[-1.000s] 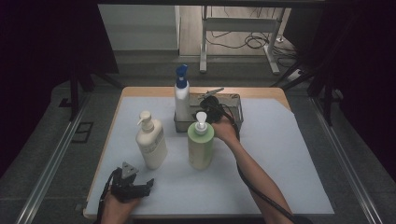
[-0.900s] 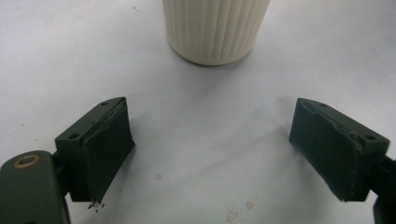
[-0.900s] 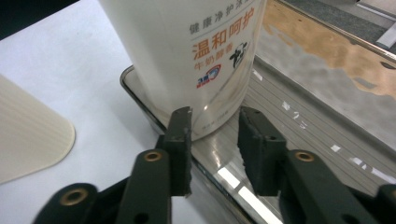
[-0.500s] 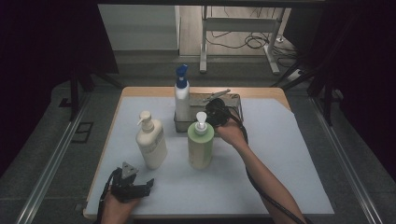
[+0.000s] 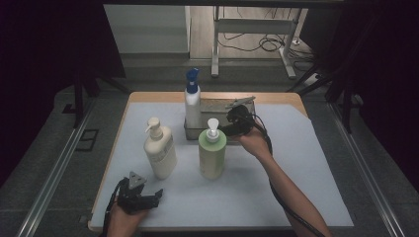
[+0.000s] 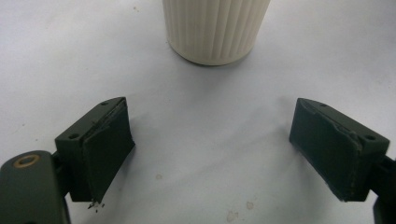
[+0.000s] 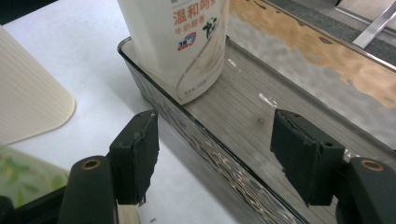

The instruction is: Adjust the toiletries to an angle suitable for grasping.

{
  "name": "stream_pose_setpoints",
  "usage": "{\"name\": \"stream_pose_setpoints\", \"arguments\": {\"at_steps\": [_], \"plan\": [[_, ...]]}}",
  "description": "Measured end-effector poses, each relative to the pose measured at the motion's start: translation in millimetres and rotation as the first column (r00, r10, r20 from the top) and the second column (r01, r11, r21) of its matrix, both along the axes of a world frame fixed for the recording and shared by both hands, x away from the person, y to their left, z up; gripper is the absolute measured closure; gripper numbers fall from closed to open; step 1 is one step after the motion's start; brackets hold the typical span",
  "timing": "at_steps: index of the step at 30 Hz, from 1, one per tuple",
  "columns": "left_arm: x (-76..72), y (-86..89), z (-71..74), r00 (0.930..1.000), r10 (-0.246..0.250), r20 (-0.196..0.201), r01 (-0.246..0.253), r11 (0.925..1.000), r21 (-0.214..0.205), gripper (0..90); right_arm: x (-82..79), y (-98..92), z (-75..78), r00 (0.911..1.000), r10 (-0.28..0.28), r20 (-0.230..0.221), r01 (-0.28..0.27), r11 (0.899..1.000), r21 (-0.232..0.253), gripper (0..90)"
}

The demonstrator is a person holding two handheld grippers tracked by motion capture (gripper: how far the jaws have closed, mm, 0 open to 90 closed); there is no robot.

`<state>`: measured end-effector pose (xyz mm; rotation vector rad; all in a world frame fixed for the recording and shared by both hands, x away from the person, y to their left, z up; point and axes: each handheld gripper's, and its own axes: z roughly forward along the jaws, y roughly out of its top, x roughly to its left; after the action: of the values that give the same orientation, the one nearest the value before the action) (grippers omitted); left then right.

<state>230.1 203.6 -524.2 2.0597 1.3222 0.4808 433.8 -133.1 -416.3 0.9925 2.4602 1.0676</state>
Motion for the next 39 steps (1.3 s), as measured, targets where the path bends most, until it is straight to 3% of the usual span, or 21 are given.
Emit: {"name": "stream_pose_setpoints", "arguments": {"at_steps": [26, 39], "plan": [[-0.2, -0.1, 0.0, 1.0000, 0.001, 0.000, -0.001, 1.0000, 0.001, 12.5, -21.8, -38.5, 2.1, 1.0000, 0.004, -0.003, -0.004, 1.000, 0.013, 29.5], [-0.1, -0.1, 0.1, 1.0000, 0.000, 0.002, 0.000, 1.0000, 0.003, 12.5, -40.5, -49.8, -0.2, 0.9987, 0.051, -0.002, -0.051, 0.999, 0.009, 27.4]]}}
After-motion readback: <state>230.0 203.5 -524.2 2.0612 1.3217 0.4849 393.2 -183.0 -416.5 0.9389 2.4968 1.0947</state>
